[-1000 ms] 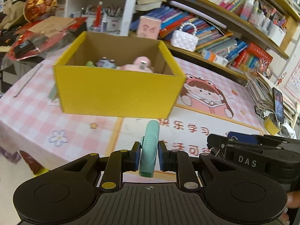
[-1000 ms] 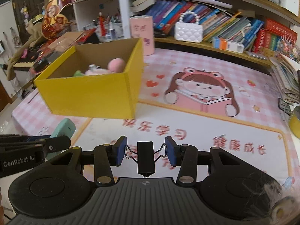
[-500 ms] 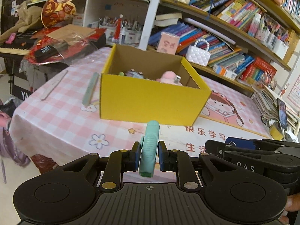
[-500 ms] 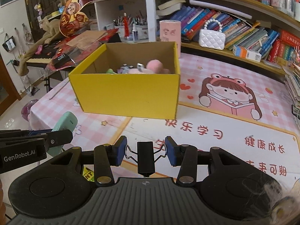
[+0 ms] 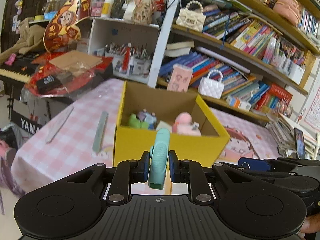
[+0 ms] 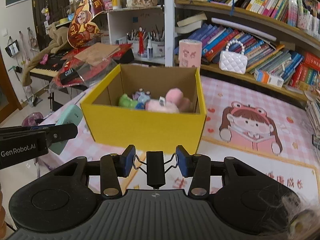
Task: Organize objects
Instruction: 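Carry the mint-green item and black clip over the yellow box with both grippers, then open both grippers to drop the mint-green item and clip into the box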
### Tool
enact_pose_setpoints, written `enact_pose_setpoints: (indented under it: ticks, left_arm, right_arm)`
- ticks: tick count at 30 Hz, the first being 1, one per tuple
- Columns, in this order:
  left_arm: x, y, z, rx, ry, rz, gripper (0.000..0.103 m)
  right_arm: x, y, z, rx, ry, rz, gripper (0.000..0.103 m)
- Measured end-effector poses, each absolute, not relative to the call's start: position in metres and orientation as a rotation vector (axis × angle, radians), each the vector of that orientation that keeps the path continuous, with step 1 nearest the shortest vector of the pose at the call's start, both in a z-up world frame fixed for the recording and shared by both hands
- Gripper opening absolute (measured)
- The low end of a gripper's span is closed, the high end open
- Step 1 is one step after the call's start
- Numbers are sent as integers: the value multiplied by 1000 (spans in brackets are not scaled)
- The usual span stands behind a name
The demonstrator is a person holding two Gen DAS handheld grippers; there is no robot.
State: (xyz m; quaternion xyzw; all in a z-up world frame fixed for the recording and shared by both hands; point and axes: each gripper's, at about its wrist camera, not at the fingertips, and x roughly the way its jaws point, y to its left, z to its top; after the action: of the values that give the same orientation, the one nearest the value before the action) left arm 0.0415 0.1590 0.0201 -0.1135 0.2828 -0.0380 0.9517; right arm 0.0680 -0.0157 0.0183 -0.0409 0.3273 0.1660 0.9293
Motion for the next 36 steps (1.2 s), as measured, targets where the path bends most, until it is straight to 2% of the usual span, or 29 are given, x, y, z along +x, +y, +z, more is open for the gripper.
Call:
enact_pose_setpoints:
  ticks: [13, 20, 27, 31, 34, 35, 36]
  left_arm:
    - [132, 159, 31, -207, 562, -45, 18]
    - [182, 143, 2, -115, 650, 8, 18]
    - [193, 145, -15, -105, 700, 46, 19]
    - [193, 145, -14, -103, 691, 50, 23]
    - [192, 145, -12, -95, 672, 61, 46]
    - [190, 144, -10, -93, 666, 65, 58]
    - [189, 144, -8, -94, 655, 68, 59]
  right_arm:
    - [180, 0, 60, -40, 535, 303, 42]
    - [246, 15, 46, -6, 591, 355, 42]
    - [279, 33, 12, -28, 725, 393, 42]
    - [287, 39, 0, -8, 783, 424, 42]
    - [289, 43, -4, -14, 804, 447, 43]
    - [288, 42, -5, -13, 799, 450, 47]
    - [286, 41, -4, -7, 794, 451, 54]
